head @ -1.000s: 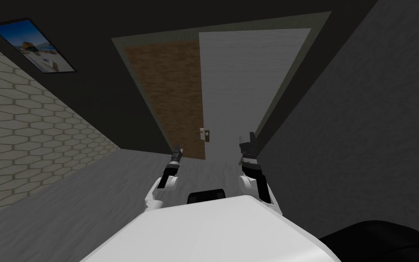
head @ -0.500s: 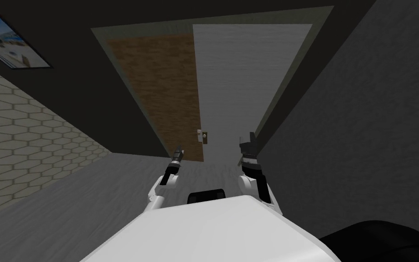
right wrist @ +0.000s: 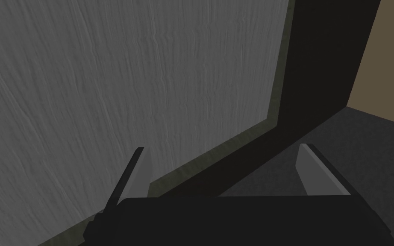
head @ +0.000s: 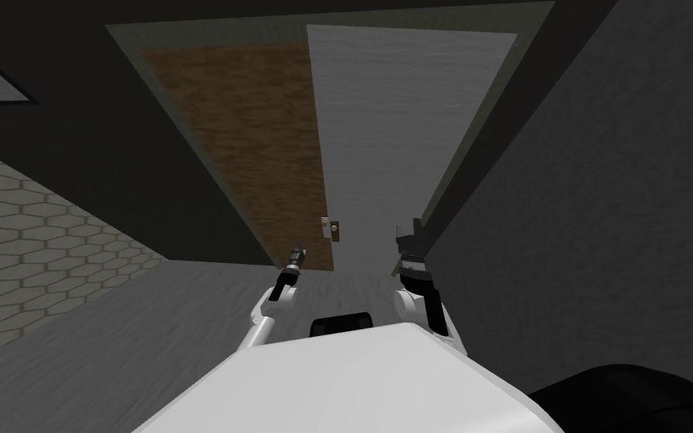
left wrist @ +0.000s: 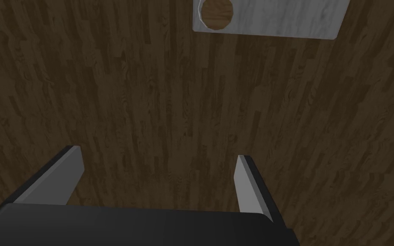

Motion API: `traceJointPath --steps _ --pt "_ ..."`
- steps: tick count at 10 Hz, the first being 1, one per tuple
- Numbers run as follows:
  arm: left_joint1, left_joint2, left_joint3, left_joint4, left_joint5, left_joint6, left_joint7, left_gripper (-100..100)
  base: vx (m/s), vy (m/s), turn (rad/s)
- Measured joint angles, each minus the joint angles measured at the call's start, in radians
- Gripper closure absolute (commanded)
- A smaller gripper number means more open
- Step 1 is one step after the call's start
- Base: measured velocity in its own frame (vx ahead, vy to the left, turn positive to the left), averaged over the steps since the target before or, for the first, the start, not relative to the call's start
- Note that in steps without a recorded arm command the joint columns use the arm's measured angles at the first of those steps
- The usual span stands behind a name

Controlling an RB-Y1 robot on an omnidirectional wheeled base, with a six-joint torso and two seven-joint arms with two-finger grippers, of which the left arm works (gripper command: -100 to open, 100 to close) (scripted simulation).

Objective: Pull the door open

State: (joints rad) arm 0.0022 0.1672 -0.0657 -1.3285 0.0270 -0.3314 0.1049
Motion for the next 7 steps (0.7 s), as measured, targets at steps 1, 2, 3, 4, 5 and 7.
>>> traceJointPath --steps 1,2,3,4,5,7 --pt "-0.013 0.002 -0.001 0.022 0.003 0.002 0.005 -100 0.103 -0.008 -0.059" --pt "-0.021 0.005 -0.003 0.04 0.006 0.003 0.009 -100 0.144 -0.018 -0.095" --pt "-0.036 0.004 -0.005 0.064 0.008 0.006 0.012 -100 0.163 -0.034 -0.079" --pt "-0.051 0.005 -0.007 0.086 0.011 0.009 0.017 -100 0.159 -0.055 -0.098" --pt "-0.062 0.008 -0.01 0.105 0.013 0.011 0.022 -100 0.156 -0.084 -0.101" --pt "-0.092 0.005 -0.016 0.143 0.017 0.016 0.029 -100 0.129 -0.043 -0.058"
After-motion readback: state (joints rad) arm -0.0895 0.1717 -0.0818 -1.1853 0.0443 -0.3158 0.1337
